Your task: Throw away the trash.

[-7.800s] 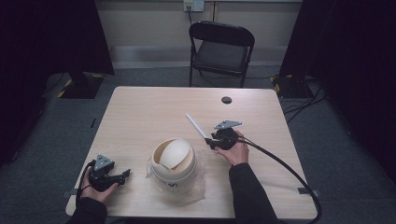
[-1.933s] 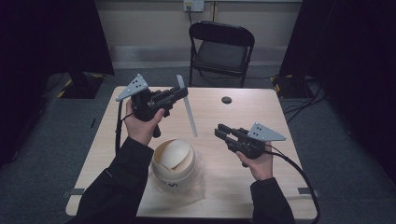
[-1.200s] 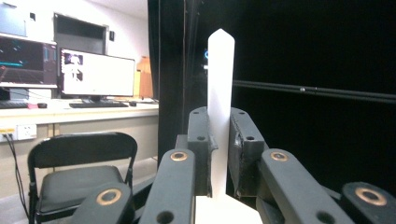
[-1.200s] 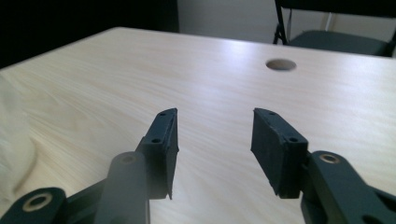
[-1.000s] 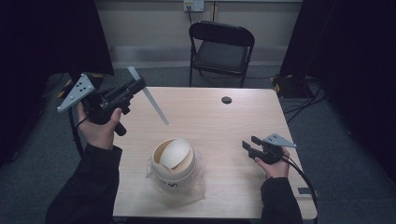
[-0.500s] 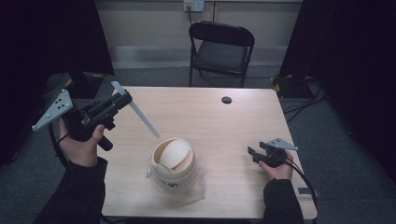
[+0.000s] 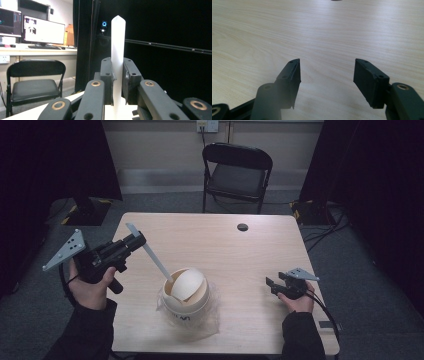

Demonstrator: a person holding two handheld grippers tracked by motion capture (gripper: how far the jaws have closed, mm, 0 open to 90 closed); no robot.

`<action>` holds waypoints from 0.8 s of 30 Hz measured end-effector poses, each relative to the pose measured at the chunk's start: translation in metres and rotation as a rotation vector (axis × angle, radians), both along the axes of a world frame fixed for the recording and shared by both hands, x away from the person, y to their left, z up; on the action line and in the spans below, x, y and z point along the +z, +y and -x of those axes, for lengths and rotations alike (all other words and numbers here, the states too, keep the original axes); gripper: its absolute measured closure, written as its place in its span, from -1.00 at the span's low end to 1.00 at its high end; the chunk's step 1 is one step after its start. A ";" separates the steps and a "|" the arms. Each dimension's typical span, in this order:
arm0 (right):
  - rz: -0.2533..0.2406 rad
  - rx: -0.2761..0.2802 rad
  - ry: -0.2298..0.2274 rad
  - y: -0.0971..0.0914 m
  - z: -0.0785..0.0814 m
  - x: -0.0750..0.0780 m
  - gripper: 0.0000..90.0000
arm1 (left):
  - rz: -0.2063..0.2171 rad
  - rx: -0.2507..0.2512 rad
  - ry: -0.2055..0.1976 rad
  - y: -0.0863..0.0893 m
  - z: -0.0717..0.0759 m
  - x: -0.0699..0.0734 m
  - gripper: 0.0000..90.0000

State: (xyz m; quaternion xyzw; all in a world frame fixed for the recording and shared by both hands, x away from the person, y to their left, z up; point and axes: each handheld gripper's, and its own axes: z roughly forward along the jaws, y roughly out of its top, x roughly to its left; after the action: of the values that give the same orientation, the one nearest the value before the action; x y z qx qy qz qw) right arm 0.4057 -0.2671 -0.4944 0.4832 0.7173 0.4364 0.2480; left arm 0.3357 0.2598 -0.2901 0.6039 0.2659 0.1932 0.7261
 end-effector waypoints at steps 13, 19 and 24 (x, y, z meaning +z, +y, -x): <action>0.000 0.003 0.015 -0.001 0.000 0.000 -0.16 | -0.035 -0.013 0.085 -0.014 -0.011 -0.036 0.79; -0.001 0.002 0.014 -0.001 0.000 0.000 -0.16 | -0.066 -0.023 0.133 -0.020 -0.017 -0.053 0.79; -0.001 0.002 0.015 -0.001 -0.001 0.000 -0.16 | -0.081 -0.021 0.150 -0.021 -0.018 -0.062 0.79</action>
State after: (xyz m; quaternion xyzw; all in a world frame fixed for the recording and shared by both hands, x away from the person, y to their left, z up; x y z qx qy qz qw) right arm 0.4062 -0.2680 -0.4946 0.4860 0.7193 0.4333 0.2422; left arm 0.3538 0.2388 -0.3519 0.6483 0.3050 0.1503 0.6813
